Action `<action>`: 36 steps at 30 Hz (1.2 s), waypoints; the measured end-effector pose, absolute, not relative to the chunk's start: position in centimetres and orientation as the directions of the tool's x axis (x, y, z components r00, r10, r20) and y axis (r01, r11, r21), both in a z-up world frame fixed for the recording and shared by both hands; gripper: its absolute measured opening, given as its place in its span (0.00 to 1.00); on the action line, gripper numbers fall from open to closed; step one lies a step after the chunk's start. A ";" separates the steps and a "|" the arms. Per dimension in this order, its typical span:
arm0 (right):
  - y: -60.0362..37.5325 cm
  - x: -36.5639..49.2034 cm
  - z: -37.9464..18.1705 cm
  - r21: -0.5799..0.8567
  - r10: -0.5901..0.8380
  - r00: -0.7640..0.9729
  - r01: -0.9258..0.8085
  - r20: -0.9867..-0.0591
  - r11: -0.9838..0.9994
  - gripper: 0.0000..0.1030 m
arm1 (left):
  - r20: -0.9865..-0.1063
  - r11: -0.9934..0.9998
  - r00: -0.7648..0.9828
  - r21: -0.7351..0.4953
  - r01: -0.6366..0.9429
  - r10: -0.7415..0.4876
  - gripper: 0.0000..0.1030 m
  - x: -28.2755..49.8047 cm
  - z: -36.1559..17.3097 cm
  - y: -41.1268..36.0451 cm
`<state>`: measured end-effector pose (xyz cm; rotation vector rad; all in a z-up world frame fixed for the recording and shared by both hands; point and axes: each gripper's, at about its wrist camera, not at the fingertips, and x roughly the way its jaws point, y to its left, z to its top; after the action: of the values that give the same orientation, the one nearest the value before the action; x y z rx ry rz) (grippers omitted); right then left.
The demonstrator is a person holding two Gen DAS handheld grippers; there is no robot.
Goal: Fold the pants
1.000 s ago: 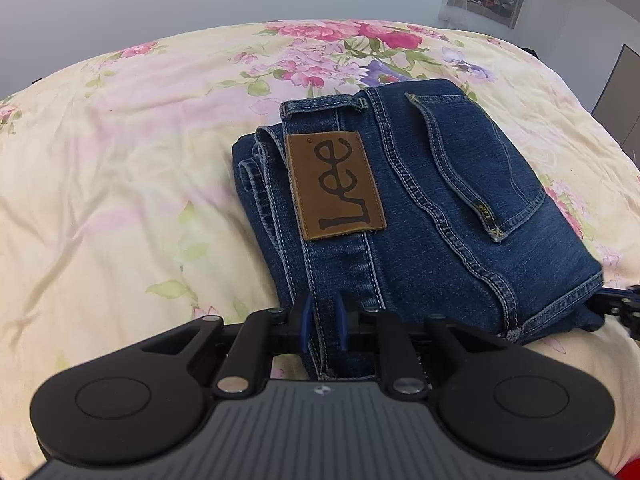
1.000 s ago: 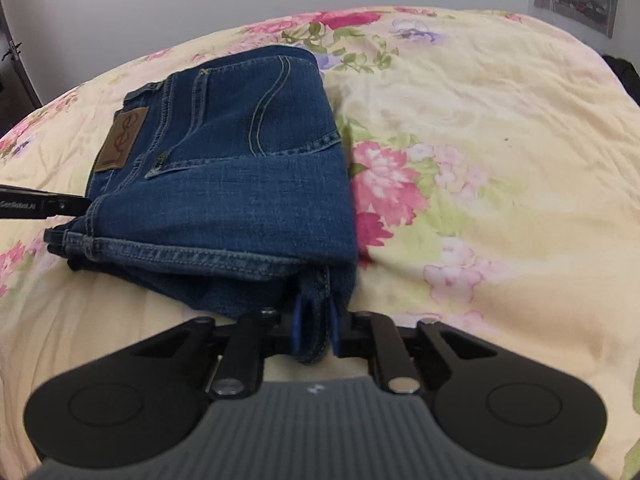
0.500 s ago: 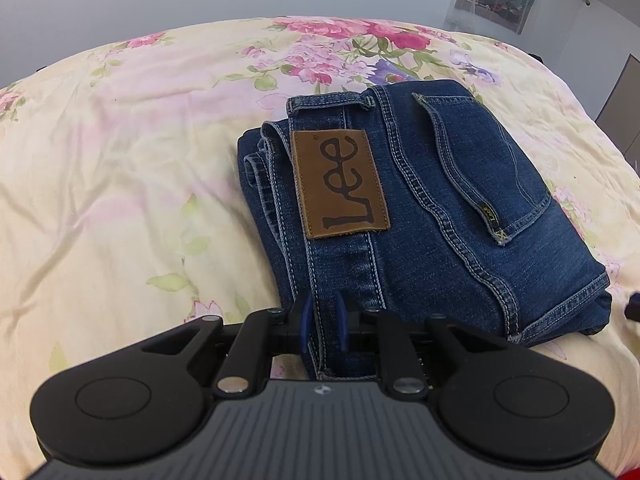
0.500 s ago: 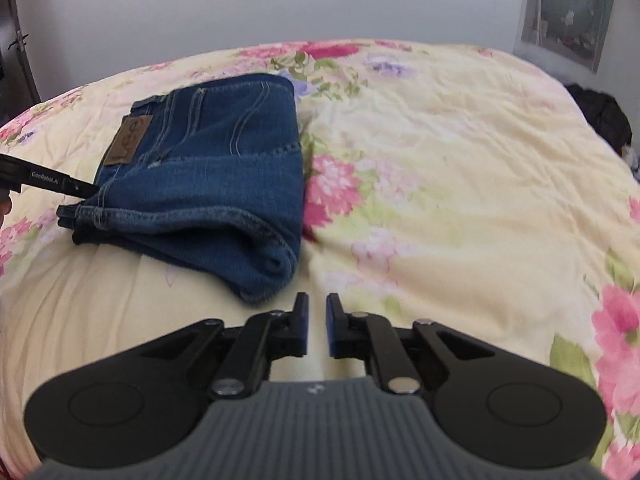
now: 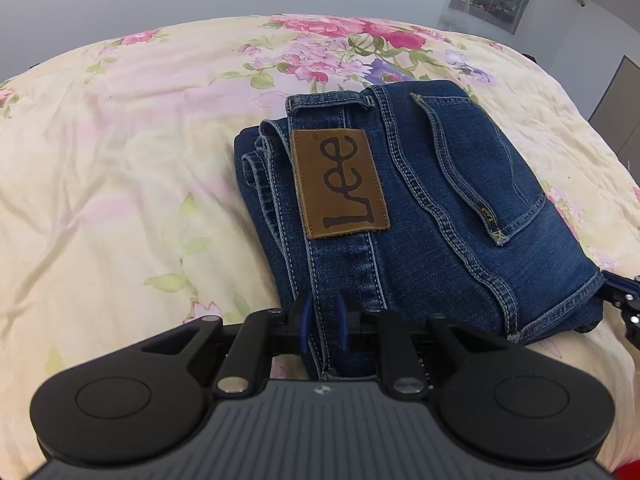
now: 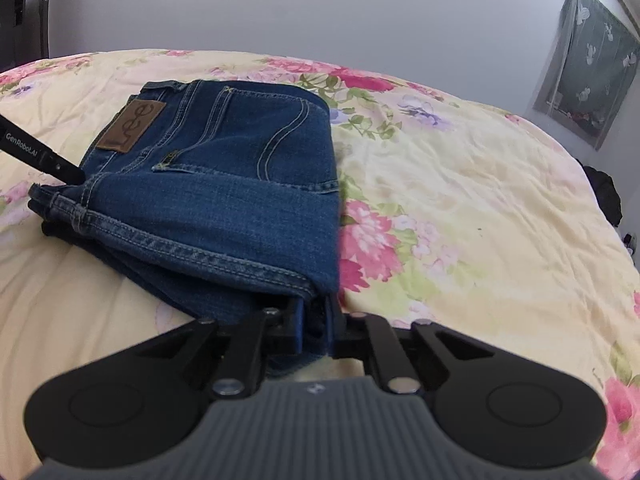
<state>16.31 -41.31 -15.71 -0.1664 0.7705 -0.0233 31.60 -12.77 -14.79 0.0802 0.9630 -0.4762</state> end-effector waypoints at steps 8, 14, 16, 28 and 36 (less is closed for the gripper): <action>-42.4 15.3 -17.0 -0.116 -0.053 0.653 -0.053 -0.756 0.992 0.00 | -0.805 0.903 0.472 -0.172 0.394 -0.360 0.27 31.5 -15.0 -12.0; -43.3 14.9 -17.2 -0.058 -0.024 0.593 -0.038 -0.805 0.998 0.00 | -0.811 0.919 0.482 -0.161 0.361 -0.331 0.27 30.4 -14.6 -11.4; -43.6 14.2 -16.4 -0.046 -0.018 0.596 -0.032 -0.802 0.998 0.00 | -0.819 0.923 0.474 -0.159 0.352 -0.322 0.27 30.0 -14.4 -10.8; -45.3 17.3 -10.4 0.160 0.085 0.704 0.042 -0.705 0.986 0.32 | -0.716 0.898 0.548 -0.392 0.198 -0.433 0.71 30.1 -11.3 -6.0; -46.3 24.1 -11.5 0.361 0.195 0.683 0.107 -0.704 0.927 0.59 | -0.715 0.885 0.534 -0.434 0.167 -0.451 0.81 34.5 -12.7 -8.6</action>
<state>24.08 -46.27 -11.49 0.3938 0.8233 0.0509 34.49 -8.55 -12.69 -0.3328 0.9403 -0.3767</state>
